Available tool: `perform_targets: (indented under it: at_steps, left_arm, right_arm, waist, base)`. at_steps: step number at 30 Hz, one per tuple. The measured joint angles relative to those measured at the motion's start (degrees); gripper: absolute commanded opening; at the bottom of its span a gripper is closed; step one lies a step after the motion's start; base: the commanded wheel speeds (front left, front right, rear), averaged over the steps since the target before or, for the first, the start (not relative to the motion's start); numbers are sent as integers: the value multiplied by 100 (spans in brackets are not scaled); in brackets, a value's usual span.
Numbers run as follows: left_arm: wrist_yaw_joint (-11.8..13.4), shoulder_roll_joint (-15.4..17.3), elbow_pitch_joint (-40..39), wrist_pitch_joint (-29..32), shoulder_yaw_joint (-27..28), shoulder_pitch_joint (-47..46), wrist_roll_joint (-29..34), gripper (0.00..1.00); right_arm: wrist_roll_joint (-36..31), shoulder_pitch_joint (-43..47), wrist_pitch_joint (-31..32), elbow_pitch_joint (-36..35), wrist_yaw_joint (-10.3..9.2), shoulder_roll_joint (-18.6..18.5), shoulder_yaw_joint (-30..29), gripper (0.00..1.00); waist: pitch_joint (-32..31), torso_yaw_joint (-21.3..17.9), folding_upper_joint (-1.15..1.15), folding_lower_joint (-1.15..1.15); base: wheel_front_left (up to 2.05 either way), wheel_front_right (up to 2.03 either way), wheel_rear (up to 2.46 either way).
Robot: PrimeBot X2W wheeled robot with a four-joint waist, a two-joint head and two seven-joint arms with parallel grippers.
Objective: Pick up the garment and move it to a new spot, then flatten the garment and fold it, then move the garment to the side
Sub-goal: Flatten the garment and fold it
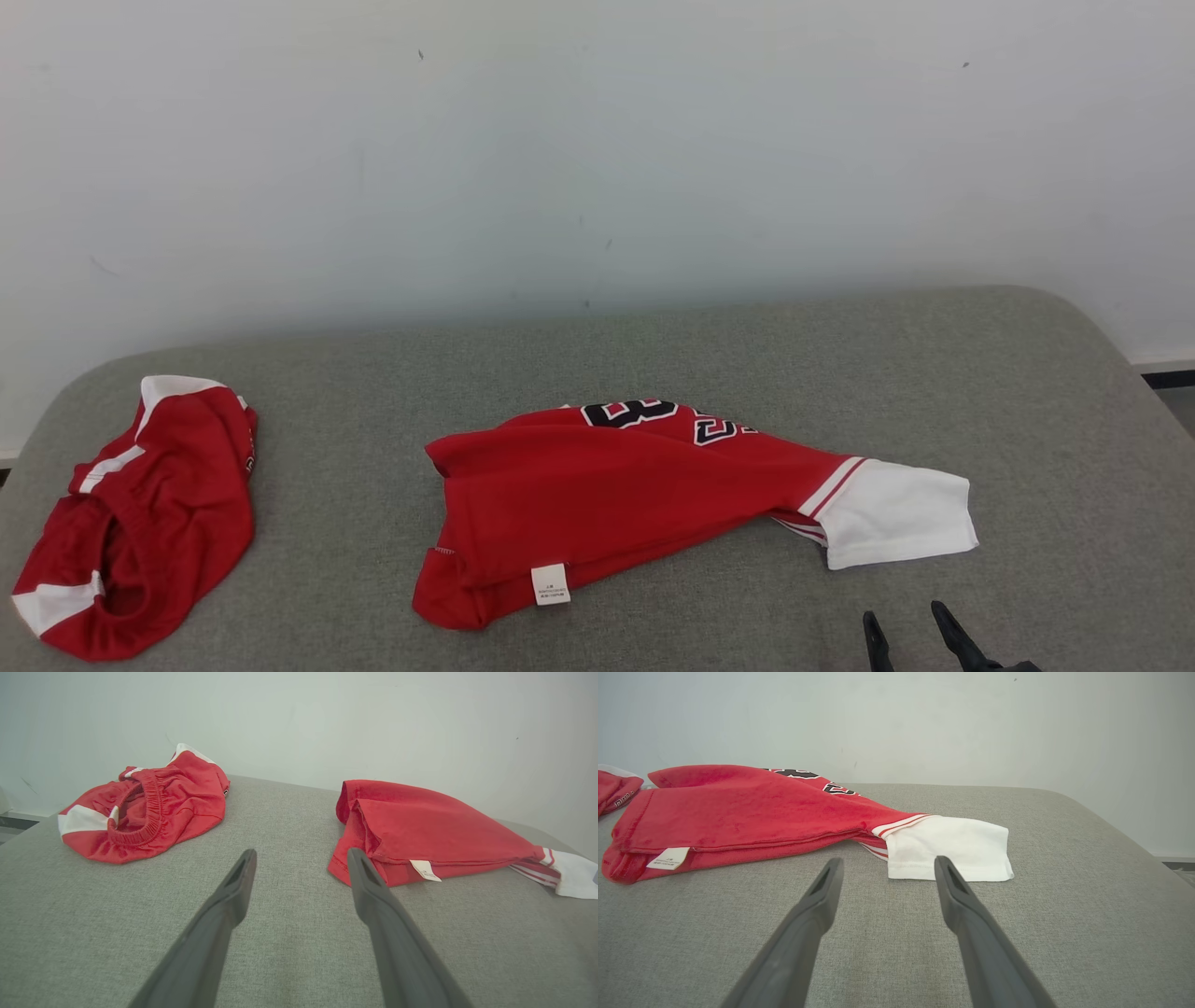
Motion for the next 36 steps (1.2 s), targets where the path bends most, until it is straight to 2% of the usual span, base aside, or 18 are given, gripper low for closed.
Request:
perform_targets:
  at_steps: [11,16,23,27,32,36]
  left_arm:
    - [0,56,5,0,-24,-5,-48,100]
    - [0,158,71,0,-300,-157,-116,100]
    - [0,431,767,0,-1180,-1059,-313,100]
    - [-1,472,1293,215,-1574,-1749,-504,100]
    - [-1,511,1813,501,-1867,-2455,-627,100]
    - [-2,573,2209,632,-1896,-2916,-657,100]
  right_arm:
    - [57,-3,20,8,0,3,-47,100]
    - [-44,-215,327,53,0,2,-403,100]
    - [-255,-1060,1533,454,0,-159,-791,100]
    - [-332,-1619,1950,760,0,-237,-878,100]
    - [-465,-2170,2028,1205,0,-259,-845,100]
    - [-508,-2565,1948,1547,0,-234,-738,100]
  waist:
    - [57,-17,0,0]
    - [140,-47,0,0]
    - [370,-113,1,0]
    - [529,-160,0,0]
    - [748,-230,1,1]
    - [973,-289,1,1]
  base:
    - [0,0,0]
    - [0,0,0]
    - [0,0,0]
    - [0,0,0]
    - [0,0,0]
    - [0,0,0]
